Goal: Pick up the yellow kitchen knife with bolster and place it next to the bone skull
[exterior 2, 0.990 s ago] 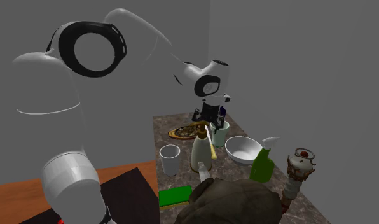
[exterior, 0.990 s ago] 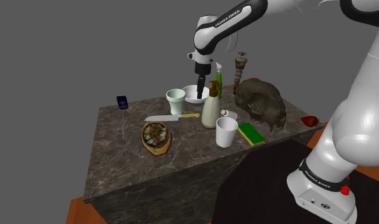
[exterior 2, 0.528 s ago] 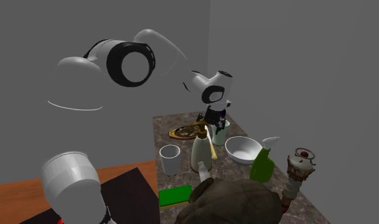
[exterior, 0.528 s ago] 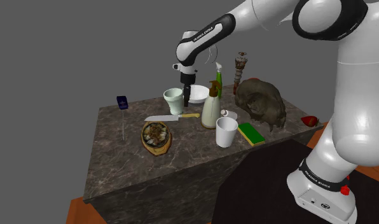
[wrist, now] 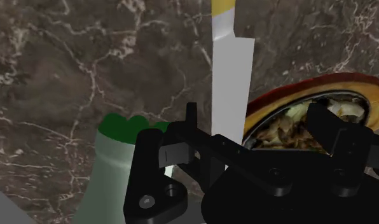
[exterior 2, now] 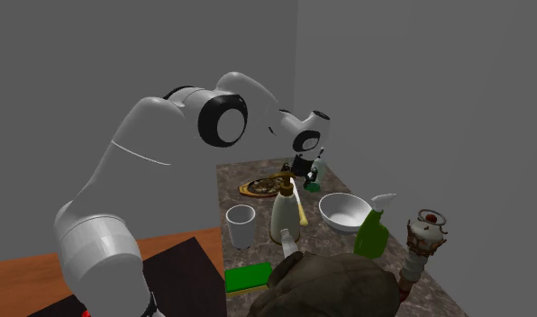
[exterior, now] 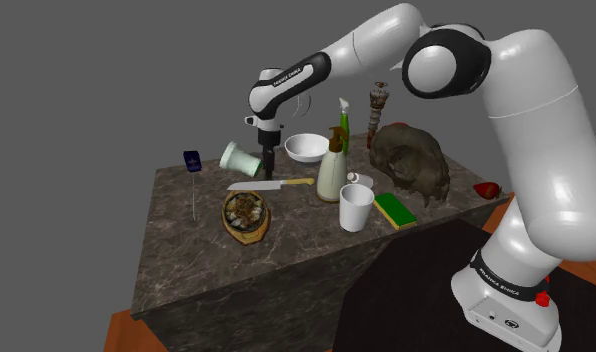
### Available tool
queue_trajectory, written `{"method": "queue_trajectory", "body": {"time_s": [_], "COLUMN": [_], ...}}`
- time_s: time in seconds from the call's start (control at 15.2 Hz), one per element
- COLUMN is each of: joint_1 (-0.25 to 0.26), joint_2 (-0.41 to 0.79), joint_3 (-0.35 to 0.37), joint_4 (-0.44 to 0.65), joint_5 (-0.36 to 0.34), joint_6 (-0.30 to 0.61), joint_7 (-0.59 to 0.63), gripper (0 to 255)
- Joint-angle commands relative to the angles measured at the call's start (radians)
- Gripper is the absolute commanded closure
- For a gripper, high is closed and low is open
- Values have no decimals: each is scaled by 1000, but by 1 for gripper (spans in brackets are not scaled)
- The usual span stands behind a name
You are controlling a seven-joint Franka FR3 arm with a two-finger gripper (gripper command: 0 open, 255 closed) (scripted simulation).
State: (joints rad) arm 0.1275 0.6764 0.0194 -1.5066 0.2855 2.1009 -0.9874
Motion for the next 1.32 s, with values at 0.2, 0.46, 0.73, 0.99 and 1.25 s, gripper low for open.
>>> {"method": "queue_trajectory", "body": {"time_s": [0.2, 0.46, 0.73, 0.99, 1.25], "joint_1": [7, 13, 14, 14, 14], "joint_2": [96, 123, 127, 127, 129], "joint_3": [18, 22, 22, 22, 22], "joint_4": [83, 74, 74, 74, 77], "joint_5": [3, 6, 7, 7, 7], "joint_6": [10, 47, 52, 52, 50], "joint_7": [-26, -28, -29, -29, -28], "gripper": [0, 0, 0, 0, 255]}}
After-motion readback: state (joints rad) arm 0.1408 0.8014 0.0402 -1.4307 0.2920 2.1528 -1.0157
